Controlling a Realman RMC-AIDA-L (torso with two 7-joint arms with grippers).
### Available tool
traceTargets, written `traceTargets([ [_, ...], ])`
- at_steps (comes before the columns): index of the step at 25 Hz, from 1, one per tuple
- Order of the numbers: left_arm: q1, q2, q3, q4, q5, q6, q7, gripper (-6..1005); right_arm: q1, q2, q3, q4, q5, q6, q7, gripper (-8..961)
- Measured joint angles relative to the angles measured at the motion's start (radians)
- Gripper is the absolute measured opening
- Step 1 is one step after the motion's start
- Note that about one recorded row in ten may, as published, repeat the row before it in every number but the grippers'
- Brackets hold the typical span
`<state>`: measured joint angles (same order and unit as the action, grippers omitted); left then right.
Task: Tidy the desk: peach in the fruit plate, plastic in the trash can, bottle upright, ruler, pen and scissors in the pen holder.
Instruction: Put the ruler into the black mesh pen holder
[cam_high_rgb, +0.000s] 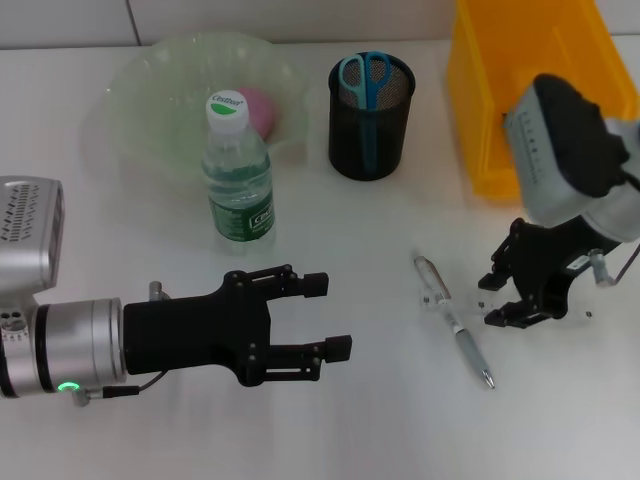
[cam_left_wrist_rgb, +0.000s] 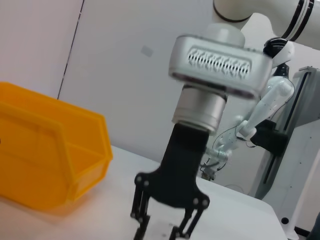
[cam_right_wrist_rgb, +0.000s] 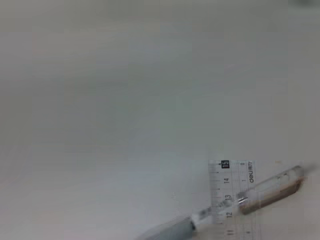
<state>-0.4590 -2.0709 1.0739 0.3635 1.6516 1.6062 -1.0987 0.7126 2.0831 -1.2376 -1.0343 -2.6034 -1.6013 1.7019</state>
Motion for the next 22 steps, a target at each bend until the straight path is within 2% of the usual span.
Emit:
traceTargets([
  [1,0.0,0.0,0.0,0.0,0.0,0.0,0.0,813,0.0,0.0,0.0,0.0,0.0,0.0,0.0,386],
  [3,0.0,0.0,0.0,0.0,0.0,0.001,0.001,813,-0.034,-0.002,0.077,-0.088,0.032,-0.05,-0.009,386],
  [4,0.0,0.0,0.0,0.0,0.0,0.002,0.002,813,-0.051,-0.004,0.132,-0.135,0.06,-0.078,-0.022,386],
  [5,0.0,0.0,0.0,0.0,0.0,0.003,0.003,813,-0.077,-0.005,0.242,-0.201,0.132,-0.12,-0.048,386],
  [6,0.0,0.0,0.0,0.0,0.0,0.003,0.003,813,-0.077,-0.005,0.242,-0.201,0.132,-0.12,-0.048,386],
  [8,0.001,0.001,0.0,0.0,0.0,0.005,0.005,813,-0.1,-0.006,0.354,-0.233,0.249,-0.132,-0.067,386],
  [9,0.002,0.001,0.0,0.0,0.0,0.005,0.006,813,-0.111,-0.006,0.409,-0.236,0.323,-0.123,-0.074,386],
  [10,0.002,0.001,0.0,0.0,0.001,0.005,0.007,813,-0.134,-0.006,0.484,-0.192,0.49,-0.076,-0.098,386],
  [11,0.002,0.001,0.0,0.0,0.001,0.005,0.007,813,-0.141,-0.005,0.503,-0.163,0.557,-0.053,-0.112,386],
  [12,0.002,0.001,0.0,0.0,0.001,0.004,0.007,813,-0.141,-0.005,0.503,-0.163,0.557,-0.053,-0.112,386],
  [14,0.001,0.002,0.0,0.001,0.001,0.002,0.008,813,-0.158,-0.004,0.525,-0.031,0.751,0.028,-0.186,386],
  [15,0.0,0.002,0.0,0.004,0.0,-0.001,0.008,813,-0.162,-0.003,0.522,0.131,0.936,0.085,-0.295,386],
  [16,0.0,0.002,0.0,0.004,0.0,-0.001,0.008,813,-0.162,-0.003,0.522,0.131,0.936,0.085,-0.295,386],
  [19,-0.001,0.002,0.0,0.006,-0.002,-0.001,0.008,813,-0.126,-0.001,0.518,0.4,1.156,0.147,-0.494,386],
  [20,-0.001,0.001,-0.002,0.008,-0.004,-0.001,0.009,813,-0.083,0.0,0.518,0.556,1.256,0.188,-0.603,386],
  [21,-0.001,0.001,-0.002,0.008,-0.004,-0.001,0.009,813,-0.083,0.0,0.518,0.556,1.256,0.188,-0.603,386],
  [22,-0.001,0.002,-0.004,0.009,-0.004,-0.001,0.009,813,-0.059,0.001,0.518,0.629,1.298,0.212,-0.653,386],
])
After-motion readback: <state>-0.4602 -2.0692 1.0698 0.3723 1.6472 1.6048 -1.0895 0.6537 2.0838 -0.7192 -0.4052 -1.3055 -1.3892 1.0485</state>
